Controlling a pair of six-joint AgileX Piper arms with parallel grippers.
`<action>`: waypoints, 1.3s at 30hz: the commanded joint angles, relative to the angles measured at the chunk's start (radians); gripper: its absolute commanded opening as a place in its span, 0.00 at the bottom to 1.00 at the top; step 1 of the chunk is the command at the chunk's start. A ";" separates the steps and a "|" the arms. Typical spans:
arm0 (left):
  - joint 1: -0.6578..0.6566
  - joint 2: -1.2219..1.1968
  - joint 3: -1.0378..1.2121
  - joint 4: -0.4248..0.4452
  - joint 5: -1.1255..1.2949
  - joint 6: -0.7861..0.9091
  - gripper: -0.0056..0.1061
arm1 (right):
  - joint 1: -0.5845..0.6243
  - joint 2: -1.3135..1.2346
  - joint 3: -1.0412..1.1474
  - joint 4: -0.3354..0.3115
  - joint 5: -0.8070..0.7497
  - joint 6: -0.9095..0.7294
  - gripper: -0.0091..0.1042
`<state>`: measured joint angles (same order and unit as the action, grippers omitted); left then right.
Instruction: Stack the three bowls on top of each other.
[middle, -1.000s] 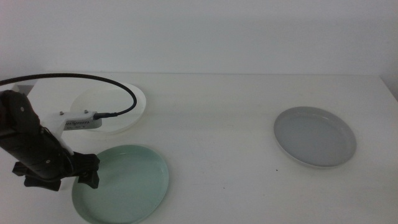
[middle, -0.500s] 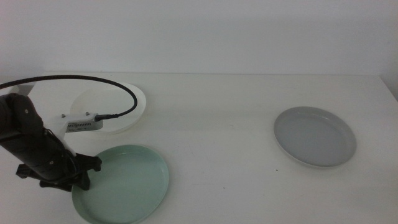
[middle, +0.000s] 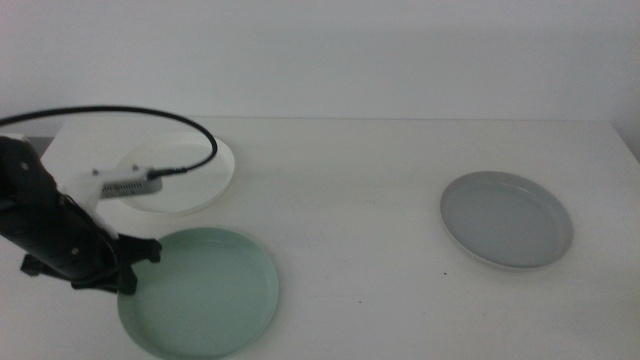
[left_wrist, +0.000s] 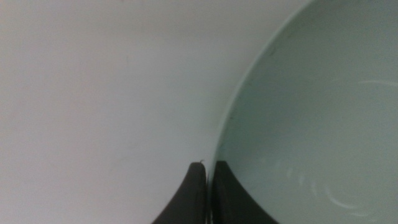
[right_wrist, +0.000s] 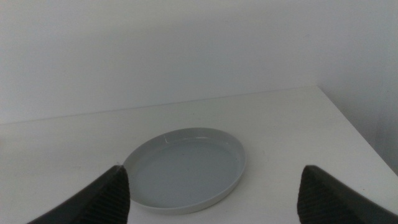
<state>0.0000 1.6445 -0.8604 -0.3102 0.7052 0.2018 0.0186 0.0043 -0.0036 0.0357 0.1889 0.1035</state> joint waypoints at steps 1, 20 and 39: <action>0.000 -0.069 -0.009 -0.023 0.014 0.008 0.03 | -0.007 -0.004 0.004 -0.008 -0.008 -0.003 0.90; -0.274 0.088 -0.505 0.101 0.231 -0.176 0.03 | -0.007 -0.004 0.004 -0.008 -0.008 -0.003 0.90; -0.390 0.391 -0.689 0.061 0.157 -0.172 0.03 | -0.007 -0.004 0.004 -0.008 -0.008 -0.003 0.90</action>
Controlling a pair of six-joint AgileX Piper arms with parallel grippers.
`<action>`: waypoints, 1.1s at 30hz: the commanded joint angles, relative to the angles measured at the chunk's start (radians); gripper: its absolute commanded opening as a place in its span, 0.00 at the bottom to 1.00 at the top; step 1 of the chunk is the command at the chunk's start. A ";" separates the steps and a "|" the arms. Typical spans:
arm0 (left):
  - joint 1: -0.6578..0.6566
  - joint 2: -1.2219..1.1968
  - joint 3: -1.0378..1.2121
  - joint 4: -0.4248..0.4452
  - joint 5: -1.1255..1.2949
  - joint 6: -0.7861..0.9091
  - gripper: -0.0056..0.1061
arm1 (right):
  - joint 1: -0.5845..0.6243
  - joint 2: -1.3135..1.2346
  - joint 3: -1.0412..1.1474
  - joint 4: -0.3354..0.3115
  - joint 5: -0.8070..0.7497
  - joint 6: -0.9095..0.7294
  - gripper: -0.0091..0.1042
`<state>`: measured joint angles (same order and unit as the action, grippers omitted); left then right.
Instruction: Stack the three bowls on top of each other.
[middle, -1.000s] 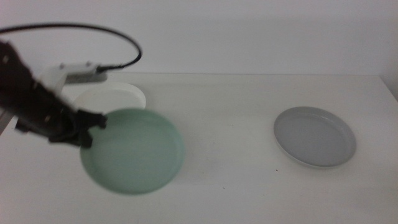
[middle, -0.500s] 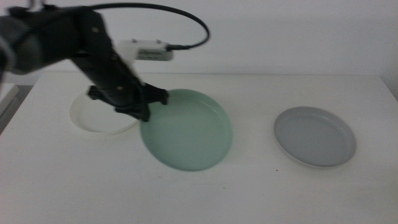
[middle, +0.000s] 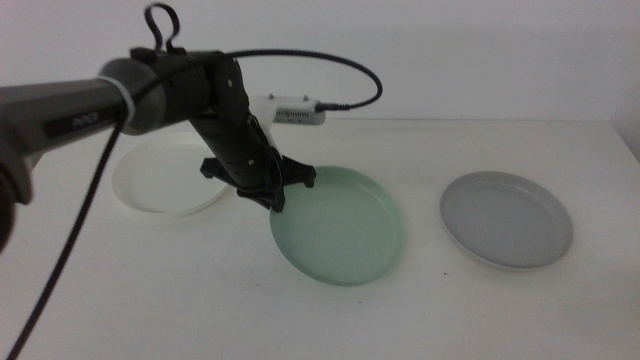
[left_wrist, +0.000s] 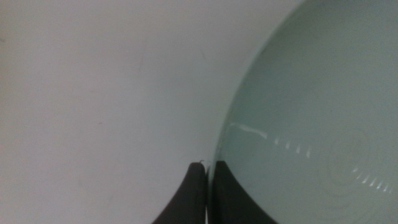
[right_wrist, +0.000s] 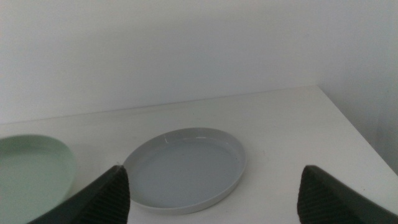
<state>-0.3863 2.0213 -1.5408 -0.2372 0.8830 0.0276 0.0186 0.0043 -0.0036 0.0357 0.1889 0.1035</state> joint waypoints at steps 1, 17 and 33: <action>-0.004 0.021 -0.008 -0.020 -0.024 0.002 0.03 | -0.007 -0.004 0.004 -0.008 -0.008 -0.003 0.90; -0.004 0.073 -0.008 -0.051 -0.059 0.028 0.14 | -0.007 -0.004 0.004 -0.008 -0.008 -0.003 0.90; 0.022 -0.040 -0.008 0.004 0.107 0.026 0.89 | -0.007 -0.004 0.004 -0.008 -0.008 0.021 0.90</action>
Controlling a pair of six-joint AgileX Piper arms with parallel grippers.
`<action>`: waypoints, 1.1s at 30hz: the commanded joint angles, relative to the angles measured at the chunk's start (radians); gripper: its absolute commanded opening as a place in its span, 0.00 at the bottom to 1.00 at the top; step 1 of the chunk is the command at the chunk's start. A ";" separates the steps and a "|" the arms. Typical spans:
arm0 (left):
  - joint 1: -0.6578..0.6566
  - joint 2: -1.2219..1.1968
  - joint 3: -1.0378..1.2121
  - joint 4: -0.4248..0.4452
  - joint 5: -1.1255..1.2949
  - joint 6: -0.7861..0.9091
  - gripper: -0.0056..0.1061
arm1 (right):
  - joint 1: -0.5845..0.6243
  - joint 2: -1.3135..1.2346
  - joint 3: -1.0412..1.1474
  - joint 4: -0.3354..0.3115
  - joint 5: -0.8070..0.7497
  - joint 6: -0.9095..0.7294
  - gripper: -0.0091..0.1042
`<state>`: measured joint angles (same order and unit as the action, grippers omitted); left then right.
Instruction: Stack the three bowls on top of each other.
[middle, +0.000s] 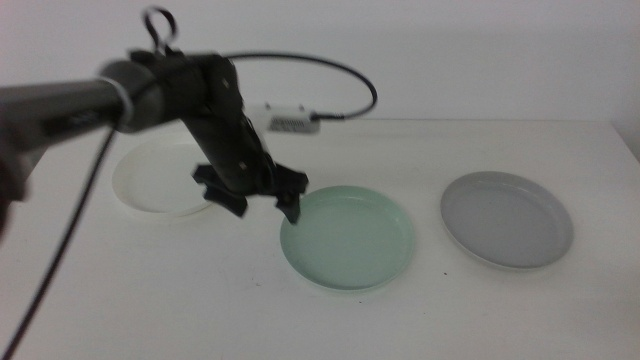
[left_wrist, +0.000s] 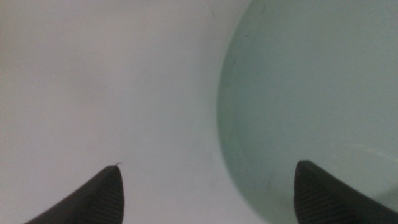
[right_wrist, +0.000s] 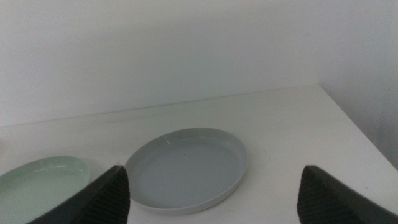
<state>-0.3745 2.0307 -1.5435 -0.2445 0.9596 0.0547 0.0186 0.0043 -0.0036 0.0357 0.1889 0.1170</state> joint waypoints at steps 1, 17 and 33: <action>0.015 -0.075 -0.006 0.025 0.044 -0.009 0.89 | -0.007 -0.004 0.004 -0.008 -0.008 0.008 0.90; 0.066 -0.367 0.223 0.167 0.174 -0.196 0.89 | -0.007 -0.004 0.004 -0.008 -0.008 0.008 0.90; 0.334 -0.168 -0.093 0.192 0.250 -0.089 0.89 | -0.007 -0.004 0.004 -0.008 -0.008 0.008 0.90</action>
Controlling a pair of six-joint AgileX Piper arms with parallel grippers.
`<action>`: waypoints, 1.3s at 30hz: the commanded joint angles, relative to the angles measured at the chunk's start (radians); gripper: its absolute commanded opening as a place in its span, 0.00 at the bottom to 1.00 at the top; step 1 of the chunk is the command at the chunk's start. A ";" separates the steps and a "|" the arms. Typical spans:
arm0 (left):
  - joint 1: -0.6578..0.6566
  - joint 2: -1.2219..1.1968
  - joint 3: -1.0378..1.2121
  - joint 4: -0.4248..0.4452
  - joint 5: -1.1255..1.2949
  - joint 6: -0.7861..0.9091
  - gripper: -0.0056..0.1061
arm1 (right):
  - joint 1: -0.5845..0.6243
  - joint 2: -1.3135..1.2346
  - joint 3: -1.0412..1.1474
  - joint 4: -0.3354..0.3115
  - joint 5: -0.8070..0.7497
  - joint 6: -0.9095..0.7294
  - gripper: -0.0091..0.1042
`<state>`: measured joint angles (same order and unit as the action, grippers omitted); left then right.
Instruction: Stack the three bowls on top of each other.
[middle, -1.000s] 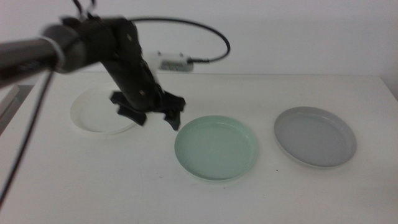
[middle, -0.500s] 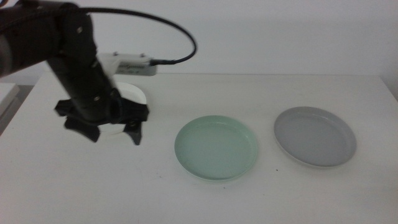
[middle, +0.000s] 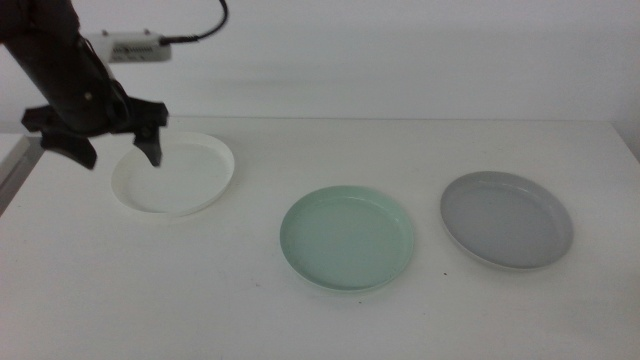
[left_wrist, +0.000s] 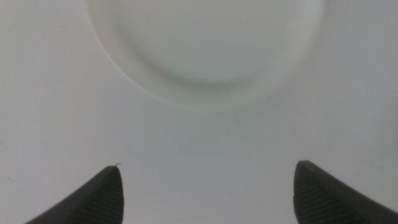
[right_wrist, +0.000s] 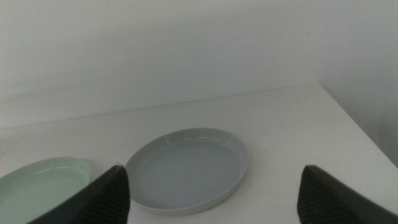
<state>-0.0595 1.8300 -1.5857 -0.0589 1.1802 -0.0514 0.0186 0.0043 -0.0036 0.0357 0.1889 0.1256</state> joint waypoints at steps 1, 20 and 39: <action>0.035 0.061 -0.088 0.006 0.041 0.032 0.89 | -0.007 -0.004 0.004 -0.008 -0.008 0.002 0.90; 0.178 0.478 -0.411 -0.047 -0.073 0.161 0.89 | -0.007 -0.004 0.004 -0.008 -0.008 0.007 0.90; 0.179 0.555 -0.423 -0.097 -0.103 0.125 0.03 | -0.007 -0.004 0.004 -0.008 -0.008 0.007 0.90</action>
<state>0.1193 2.3821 -2.0037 -0.1536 1.0584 0.0716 0.0186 0.0043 -0.0036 0.0357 0.1889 0.1341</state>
